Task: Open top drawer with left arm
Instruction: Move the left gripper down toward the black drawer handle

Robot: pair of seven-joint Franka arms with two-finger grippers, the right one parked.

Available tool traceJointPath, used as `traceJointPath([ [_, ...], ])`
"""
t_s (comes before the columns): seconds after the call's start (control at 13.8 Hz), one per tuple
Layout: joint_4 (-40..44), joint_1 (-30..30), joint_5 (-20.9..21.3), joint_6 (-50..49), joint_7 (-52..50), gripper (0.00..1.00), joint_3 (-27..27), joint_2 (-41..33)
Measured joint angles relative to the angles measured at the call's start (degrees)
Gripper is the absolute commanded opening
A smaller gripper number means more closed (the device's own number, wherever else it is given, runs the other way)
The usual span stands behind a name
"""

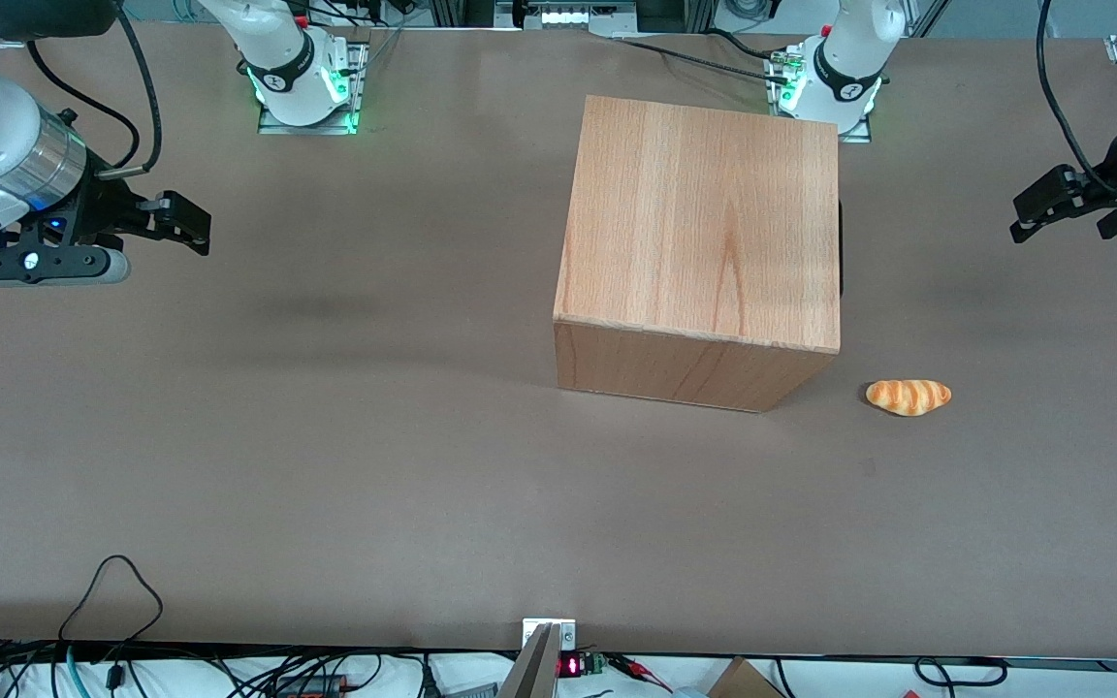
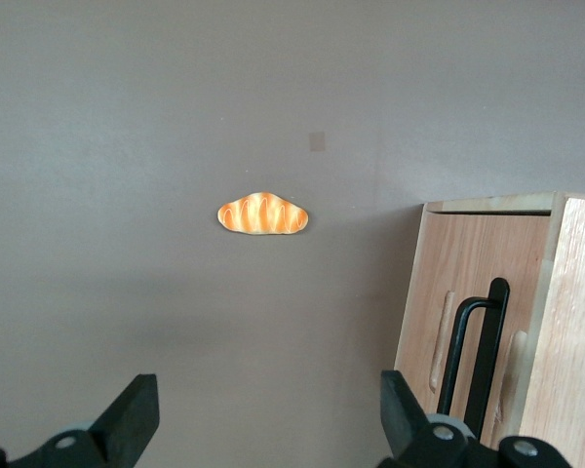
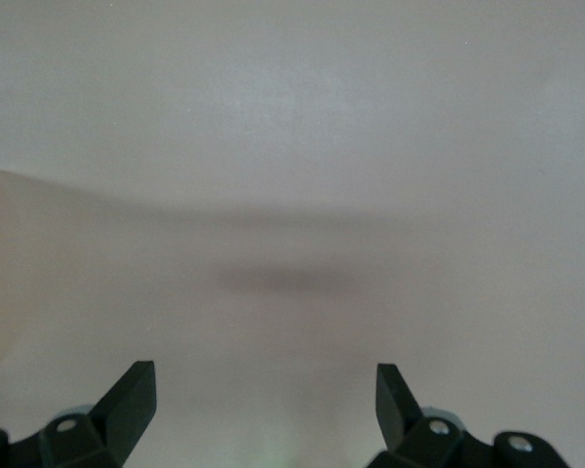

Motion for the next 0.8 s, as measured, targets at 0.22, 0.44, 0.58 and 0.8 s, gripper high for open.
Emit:
traceJointPath([
  [0.22, 0.49, -0.02, 0.00, -1.01, -0.01, 1.00, 0.00, -0.02],
  [0.44, 0.82, -0.04, 0.00, -1.23, -0.01, 1.00, 0.00, -0.02],
  [0.58, 0.89, -0.04, 0.00, -1.38, -0.01, 1.00, 0.00, 0.01],
  [0.8, 0.79, -0.11, -0.01, -1.82, -0.01, 1.00, -0.05, 0.59],
])
